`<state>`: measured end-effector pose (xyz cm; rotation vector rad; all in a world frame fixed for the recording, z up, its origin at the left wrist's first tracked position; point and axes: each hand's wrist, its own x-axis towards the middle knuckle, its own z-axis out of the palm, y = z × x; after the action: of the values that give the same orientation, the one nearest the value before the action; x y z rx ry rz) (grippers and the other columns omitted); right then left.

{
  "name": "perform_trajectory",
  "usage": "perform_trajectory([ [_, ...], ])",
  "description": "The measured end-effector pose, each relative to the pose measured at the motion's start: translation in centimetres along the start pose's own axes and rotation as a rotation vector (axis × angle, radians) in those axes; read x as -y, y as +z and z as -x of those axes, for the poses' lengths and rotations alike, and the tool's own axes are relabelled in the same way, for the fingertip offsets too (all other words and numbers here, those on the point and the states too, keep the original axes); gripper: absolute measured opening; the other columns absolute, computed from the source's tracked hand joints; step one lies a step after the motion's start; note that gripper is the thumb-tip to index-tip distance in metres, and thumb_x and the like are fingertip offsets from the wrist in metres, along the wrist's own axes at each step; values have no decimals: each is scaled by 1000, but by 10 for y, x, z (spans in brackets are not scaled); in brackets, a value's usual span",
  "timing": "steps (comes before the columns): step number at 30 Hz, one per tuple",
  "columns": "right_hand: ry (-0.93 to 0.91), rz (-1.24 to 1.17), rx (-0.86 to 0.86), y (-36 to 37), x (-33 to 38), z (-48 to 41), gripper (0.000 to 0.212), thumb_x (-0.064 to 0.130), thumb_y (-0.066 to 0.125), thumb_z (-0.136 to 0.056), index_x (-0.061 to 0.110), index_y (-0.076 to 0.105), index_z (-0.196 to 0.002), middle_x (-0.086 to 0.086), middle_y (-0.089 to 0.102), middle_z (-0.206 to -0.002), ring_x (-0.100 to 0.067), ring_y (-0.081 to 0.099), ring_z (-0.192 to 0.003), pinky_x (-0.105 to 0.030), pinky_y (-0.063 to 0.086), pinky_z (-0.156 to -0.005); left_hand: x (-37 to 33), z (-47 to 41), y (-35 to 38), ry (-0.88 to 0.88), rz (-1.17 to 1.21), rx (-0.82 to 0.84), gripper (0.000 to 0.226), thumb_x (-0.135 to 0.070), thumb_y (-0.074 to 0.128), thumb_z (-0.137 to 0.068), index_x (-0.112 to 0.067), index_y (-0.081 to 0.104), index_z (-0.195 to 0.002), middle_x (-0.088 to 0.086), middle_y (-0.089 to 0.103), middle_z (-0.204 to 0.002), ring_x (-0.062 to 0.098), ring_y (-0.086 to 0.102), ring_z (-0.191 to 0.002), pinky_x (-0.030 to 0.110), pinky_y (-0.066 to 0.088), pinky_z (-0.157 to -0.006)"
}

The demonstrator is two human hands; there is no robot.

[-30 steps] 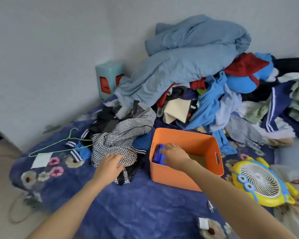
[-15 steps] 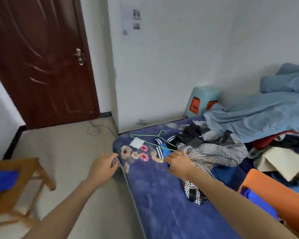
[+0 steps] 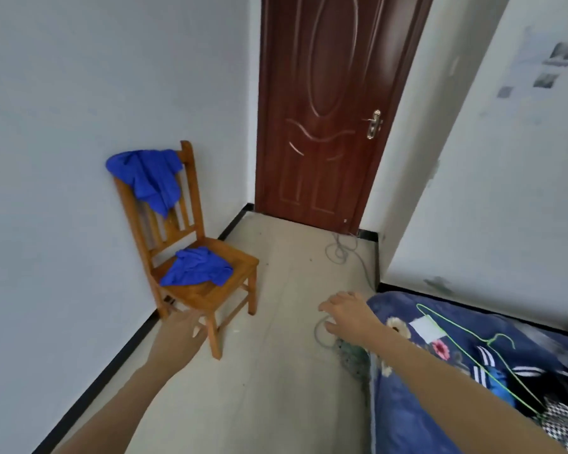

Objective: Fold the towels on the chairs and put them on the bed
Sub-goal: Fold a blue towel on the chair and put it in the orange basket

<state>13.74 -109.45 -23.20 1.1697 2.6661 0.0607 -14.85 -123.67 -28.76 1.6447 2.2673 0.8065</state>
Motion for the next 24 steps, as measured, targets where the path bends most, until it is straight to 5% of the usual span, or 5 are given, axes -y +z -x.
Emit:
perform_trajectory([
  [9,-244,-41,-36,2,7,-96,38,29,40,-95,21,45,-132,-6,49,-133,-23,39,-125,-35,25,-101,26,-22,-3,-204,-163,-87,27,-22,50,-92,-15,59,-117,0,63,-113,21,52,-110,28,41,-85],
  [24,-416,-4,24,16,-175,-202,41,28,38,-97,15,42,-135,-5,45,-138,-23,37,-128,-35,29,-104,-103,-145,150,-446,-6,-80,35,-29,50,-92,-20,53,-126,2,58,-124,19,51,-116,28,40,-95],
])
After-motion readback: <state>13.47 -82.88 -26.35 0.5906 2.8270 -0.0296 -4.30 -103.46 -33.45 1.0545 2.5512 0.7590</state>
